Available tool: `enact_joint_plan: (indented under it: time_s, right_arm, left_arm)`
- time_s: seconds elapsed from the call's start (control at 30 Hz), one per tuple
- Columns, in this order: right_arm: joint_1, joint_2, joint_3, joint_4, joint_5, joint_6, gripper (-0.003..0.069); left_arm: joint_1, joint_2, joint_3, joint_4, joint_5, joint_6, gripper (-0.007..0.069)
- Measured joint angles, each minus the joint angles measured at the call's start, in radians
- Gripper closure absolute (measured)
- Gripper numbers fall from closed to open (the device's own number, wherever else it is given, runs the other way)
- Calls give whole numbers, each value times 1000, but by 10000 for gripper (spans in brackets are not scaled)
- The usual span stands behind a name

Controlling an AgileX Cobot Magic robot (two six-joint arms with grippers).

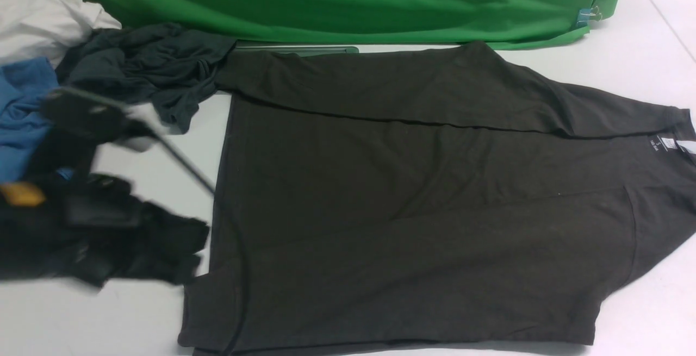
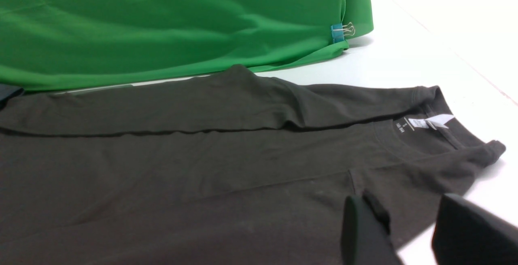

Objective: Fold a long-sleeved shirt on a white desktop.
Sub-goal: 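Grasp the left edge of the dark T-shirt lying flat on the table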

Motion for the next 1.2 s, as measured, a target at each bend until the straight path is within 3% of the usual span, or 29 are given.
enact_joint_plan:
  time_s: [0.13,0.3,0.43,0.5,0.63,0.73,0.8,0.9,0.97,1.0,1.1,1.2]
  right_arm:
    - [0,0,0,0,0,0,419]
    - [0,0,0,2,-6,5,419]
    - [0,0,0,51,-54,128,419]
    - [0,0,0,70,-152,306,419]
    - [0,0,0,78,-268,479,419]
    - [11,0,0,80,-311,528,419]
    - [42,11,-22,80,-246,533,419]
    - [136,85,-150,82,-38,447,419]
    - [241,201,-296,82,147,277,419]
    - [261,212,-311,82,181,262,419]
    - [425,398,-563,81,456,23,419]
    - [532,512,-695,73,617,-85,419]
  left_arm:
    - [0,127,-44,-137,7,121,605]
    - [0,164,-52,-221,55,212,605]
    - [0,138,-56,-228,72,225,605]
    - [0,99,-58,-227,89,228,605]
    - [0,64,-59,-207,98,228,605]
    - [0,58,-71,-193,126,226,605]
    - [0,58,-89,-191,153,225,605]
    - [-20,58,-118,-184,169,224,605]
    - [-61,66,-141,-156,174,209,605]
    - [-71,68,-143,-152,174,206,605]
    - [-173,117,-168,-30,194,118,605]
    - [-225,165,-168,98,221,57,605]
